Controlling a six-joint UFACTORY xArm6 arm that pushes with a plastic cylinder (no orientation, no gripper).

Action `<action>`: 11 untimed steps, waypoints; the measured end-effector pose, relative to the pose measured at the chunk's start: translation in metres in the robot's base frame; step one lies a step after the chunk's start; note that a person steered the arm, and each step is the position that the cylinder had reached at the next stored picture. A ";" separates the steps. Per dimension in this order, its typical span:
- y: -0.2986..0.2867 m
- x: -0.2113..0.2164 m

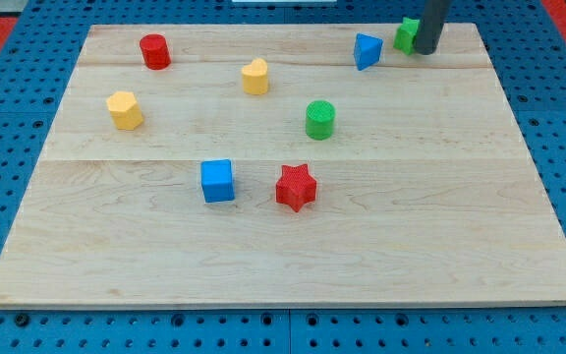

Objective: Push the blue triangle right and down a bit

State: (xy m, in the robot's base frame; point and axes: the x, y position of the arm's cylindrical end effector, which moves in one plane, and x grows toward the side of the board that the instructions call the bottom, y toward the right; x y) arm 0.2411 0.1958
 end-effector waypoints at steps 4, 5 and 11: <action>-0.103 0.069; -0.117 0.039; -0.099 -0.005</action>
State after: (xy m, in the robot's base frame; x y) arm 0.2361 0.0966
